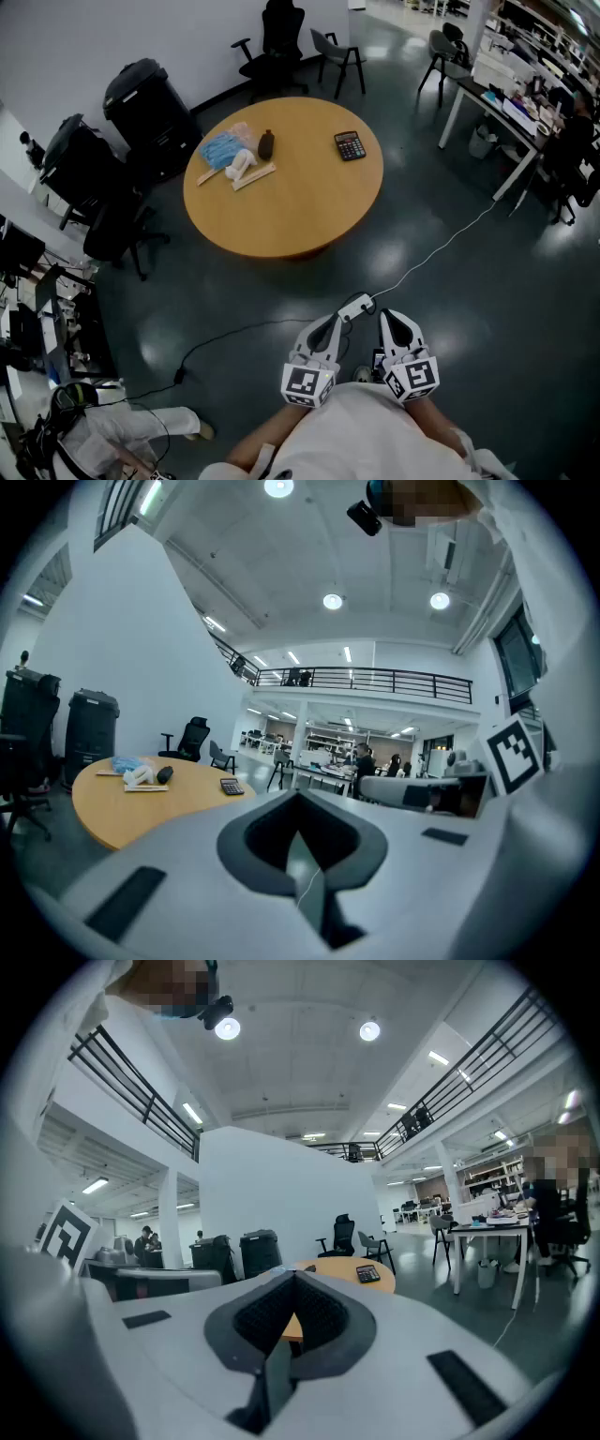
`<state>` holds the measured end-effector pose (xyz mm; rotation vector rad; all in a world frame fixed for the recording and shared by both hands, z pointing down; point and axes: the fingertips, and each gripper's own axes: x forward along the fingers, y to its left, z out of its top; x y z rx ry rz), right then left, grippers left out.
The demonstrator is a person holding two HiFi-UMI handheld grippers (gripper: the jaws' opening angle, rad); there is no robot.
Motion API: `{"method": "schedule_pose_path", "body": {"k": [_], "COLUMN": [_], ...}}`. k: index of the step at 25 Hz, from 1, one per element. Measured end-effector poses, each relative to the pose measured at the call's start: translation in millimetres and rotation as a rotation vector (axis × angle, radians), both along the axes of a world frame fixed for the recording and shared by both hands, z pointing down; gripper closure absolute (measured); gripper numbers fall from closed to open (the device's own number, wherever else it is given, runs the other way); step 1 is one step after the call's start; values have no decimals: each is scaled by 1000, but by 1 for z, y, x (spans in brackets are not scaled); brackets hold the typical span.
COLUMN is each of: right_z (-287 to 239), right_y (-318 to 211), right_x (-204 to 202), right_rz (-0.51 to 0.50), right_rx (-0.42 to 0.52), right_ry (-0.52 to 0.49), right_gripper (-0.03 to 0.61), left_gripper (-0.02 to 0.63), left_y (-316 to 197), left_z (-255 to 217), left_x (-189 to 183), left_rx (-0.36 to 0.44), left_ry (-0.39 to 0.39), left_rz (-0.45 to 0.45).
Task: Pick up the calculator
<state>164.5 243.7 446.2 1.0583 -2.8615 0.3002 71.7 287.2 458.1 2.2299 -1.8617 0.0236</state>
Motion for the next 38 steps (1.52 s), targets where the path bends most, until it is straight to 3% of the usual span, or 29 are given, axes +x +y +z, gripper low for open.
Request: {"method": "schedule_pose_path", "body": {"k": [12, 26, 38], "right_z": [-1, -3, 7], "right_y": [3, -9, -140], "right_x": [-9, -39, -38], "right_rz": [15, 72, -26], "right_rx": [5, 12, 25], "right_ry": [13, 16, 7], "right_gripper": [565, 565, 563], "left_gripper": [607, 607, 607], "left_y": [2, -13, -142], "left_z": [1, 9, 26], "left_x": [-7, -41, -39], "left_rx": [2, -14, -31], "left_ry": [14, 41, 20], "left_rz": [29, 73, -34]}}
